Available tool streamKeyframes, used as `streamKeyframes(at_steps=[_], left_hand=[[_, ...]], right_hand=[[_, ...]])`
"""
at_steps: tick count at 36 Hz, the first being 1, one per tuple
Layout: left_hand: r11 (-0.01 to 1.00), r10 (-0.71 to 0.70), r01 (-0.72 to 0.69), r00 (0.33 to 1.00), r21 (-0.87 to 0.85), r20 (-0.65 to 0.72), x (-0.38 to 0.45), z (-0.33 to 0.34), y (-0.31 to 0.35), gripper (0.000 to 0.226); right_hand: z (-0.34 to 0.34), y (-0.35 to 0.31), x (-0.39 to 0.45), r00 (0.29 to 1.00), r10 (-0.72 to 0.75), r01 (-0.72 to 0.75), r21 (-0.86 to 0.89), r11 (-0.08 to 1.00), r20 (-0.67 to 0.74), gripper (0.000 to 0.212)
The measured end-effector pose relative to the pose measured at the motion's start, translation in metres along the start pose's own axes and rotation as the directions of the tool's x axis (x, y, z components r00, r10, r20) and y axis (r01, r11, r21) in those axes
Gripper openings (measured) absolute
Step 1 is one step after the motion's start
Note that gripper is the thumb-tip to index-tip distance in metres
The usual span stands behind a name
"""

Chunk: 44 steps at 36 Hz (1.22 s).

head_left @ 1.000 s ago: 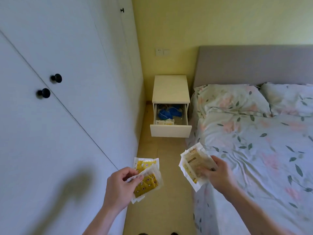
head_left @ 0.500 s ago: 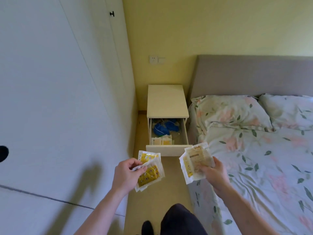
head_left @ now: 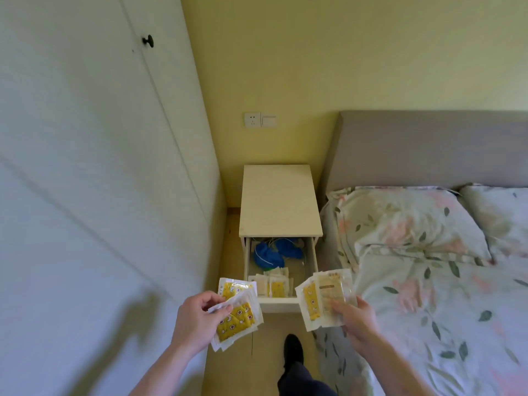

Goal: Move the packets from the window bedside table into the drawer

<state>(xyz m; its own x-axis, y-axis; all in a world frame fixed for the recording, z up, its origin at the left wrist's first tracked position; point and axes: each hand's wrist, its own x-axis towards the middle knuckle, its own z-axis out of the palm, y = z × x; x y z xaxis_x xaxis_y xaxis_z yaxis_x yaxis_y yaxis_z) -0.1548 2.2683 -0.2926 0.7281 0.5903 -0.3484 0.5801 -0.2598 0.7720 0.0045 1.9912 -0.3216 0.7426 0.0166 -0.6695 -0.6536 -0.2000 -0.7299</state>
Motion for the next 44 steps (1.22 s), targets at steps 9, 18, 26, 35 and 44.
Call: streamKeyframes(at_steps=[9,18,26,35,44], left_hand=[[0.989,-0.141,0.141,0.990,0.038,-0.004,0.107,0.038,0.026,0.010],[0.960,-0.276,0.270,0.959,0.076,0.069,0.195,0.075,0.005,0.009],[0.950,-0.309,0.300,0.940,0.081,0.142,0.281,0.118,-0.048,0.009],[0.960,-0.278,0.279,0.950,0.017,0.143,0.337,0.155,-0.100,0.010],[0.964,-0.264,0.263,0.948,0.028,0.178,0.338,0.166,-0.133,0.011]], right_hand=[[0.035,-0.042,0.135,0.976,0.216,-0.216,-0.148,0.965,-0.013,0.037],[0.091,-0.026,0.251,0.950,0.311,-0.307,-0.228,0.924,-0.022,0.029],[0.143,0.037,0.346,0.921,0.388,-0.383,-0.274,0.882,-0.038,0.023],[0.184,0.112,0.419,0.914,0.399,-0.399,-0.342,0.851,-0.073,0.022],[0.198,0.152,0.445,0.903,0.399,-0.429,-0.392,0.814,-0.160,0.027]])
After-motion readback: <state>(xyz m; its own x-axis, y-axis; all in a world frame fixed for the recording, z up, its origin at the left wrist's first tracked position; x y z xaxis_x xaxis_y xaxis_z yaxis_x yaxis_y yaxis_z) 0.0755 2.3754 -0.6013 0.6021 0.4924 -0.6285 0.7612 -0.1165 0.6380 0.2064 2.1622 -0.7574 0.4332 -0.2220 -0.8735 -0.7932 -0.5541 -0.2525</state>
